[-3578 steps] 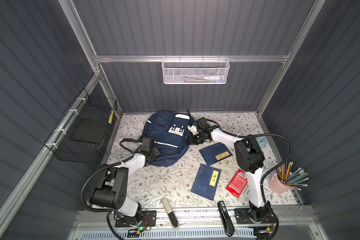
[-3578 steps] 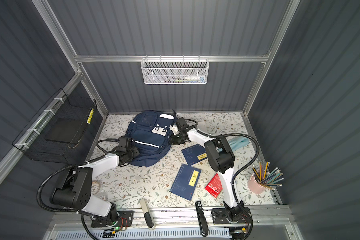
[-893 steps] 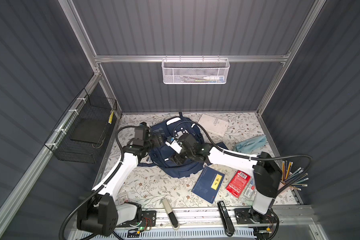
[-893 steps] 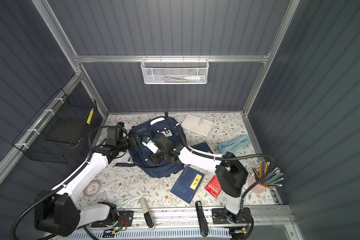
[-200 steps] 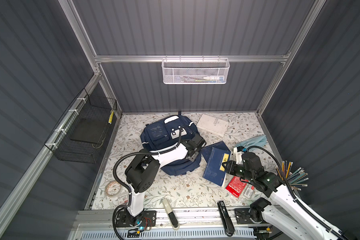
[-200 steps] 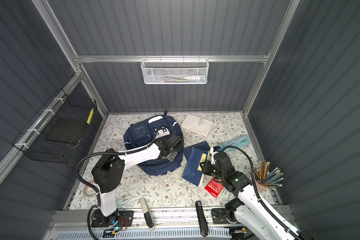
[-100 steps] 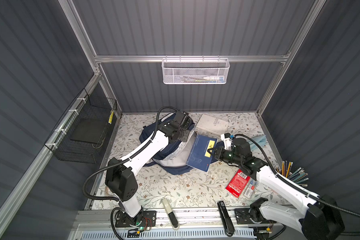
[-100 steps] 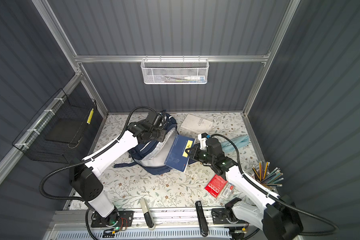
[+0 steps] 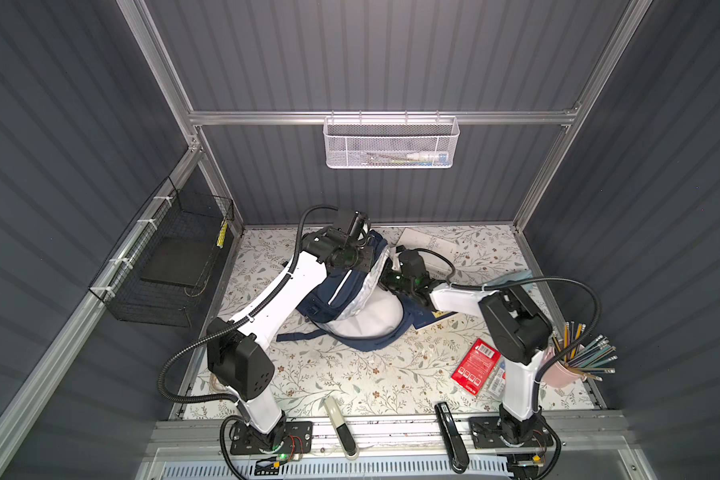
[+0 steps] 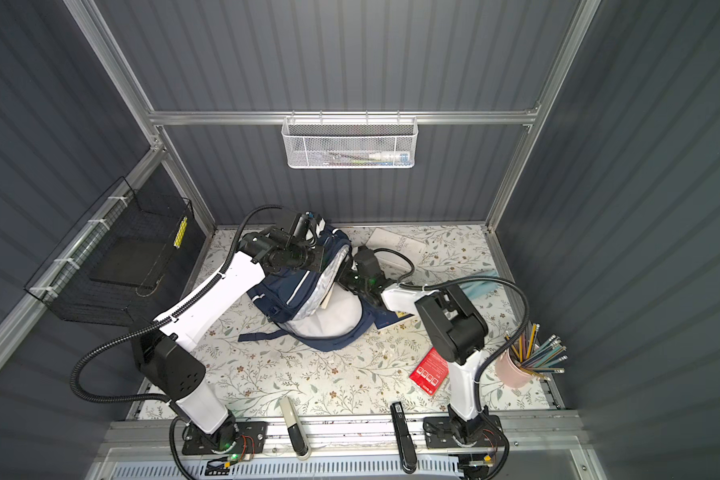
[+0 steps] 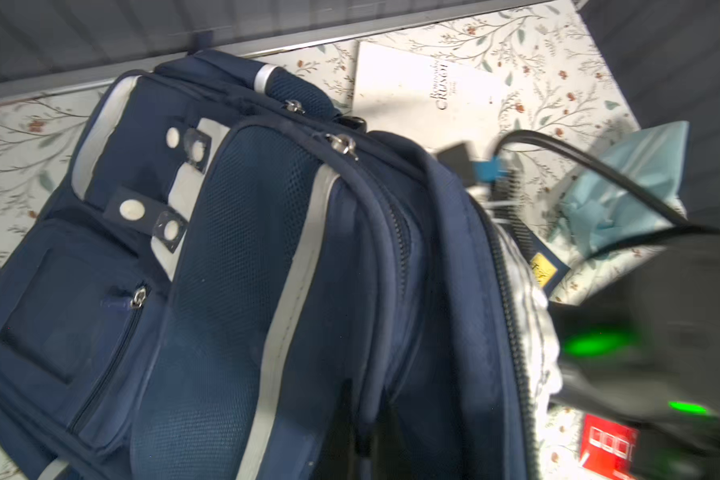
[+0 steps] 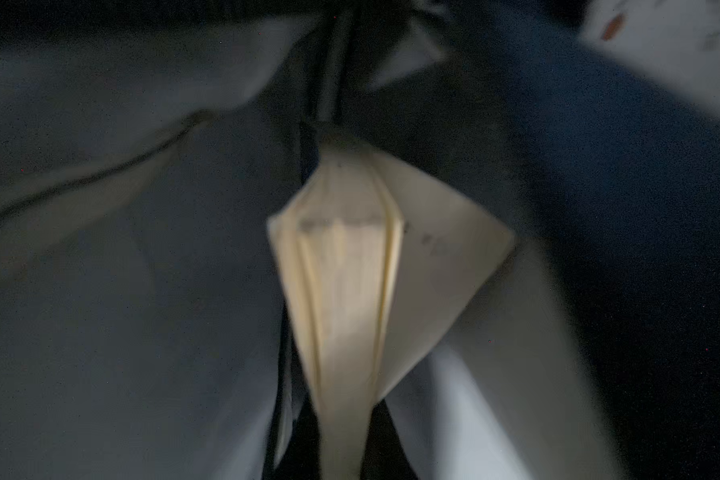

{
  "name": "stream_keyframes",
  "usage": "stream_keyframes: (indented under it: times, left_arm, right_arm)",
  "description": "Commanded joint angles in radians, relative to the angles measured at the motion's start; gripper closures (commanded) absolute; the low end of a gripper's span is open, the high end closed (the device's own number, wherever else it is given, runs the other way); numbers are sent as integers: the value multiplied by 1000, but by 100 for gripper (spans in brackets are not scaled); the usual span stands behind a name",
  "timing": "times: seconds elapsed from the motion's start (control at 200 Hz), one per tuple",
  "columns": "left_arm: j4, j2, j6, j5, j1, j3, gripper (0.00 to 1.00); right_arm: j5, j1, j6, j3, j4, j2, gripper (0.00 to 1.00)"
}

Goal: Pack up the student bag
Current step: 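Insert the book into the backpack with the right gripper while left holds the flap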

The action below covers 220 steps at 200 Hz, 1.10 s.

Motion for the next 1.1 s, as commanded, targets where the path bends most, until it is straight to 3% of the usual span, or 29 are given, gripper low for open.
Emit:
stream_keyframes:
  times: [0.0,0.025,0.145,0.235,0.43,0.62,0.75,0.816,0.881,0.951,1.096]
  left_arm:
    - [66,-41,-38,66,0,26,100]
    - [67,-48,-40,63,1,20,100]
    - [82,-75,-54,30,5,-41,100]
    - [122,-90,-71,2,7,-130,100]
    - [164,-96,-87,-70,14,-233,100]
    - [249,-84,-131,30,14,-339,100]
    - [306,-102,-114,80,-3,-367,65]
    - [337,-110,-53,88,-41,-351,28]
    - [357,-97,14,80,-95,-324,2]
    - [365,-42,65,93,-135,-243,0]
    - [411,139,83,226,-146,-136,0]
  right_arm:
    - [138,39,31,124,61,83,100]
    - [153,42,36,147,59,107,100]
    - [97,40,60,225,68,200,65]
    - [67,40,-15,202,-8,139,47]
    - [82,5,-144,-97,-126,-174,31]
    - [125,-14,-224,-388,-227,-477,27]
    - [224,-14,-351,-511,-375,-694,23]
    - [266,-14,-428,-566,-432,-816,21]
    - [330,-15,-434,-630,-473,-937,15]
    - [424,-30,-378,-674,-576,-1038,13]
    - [388,-111,-389,-717,-689,-1133,8]
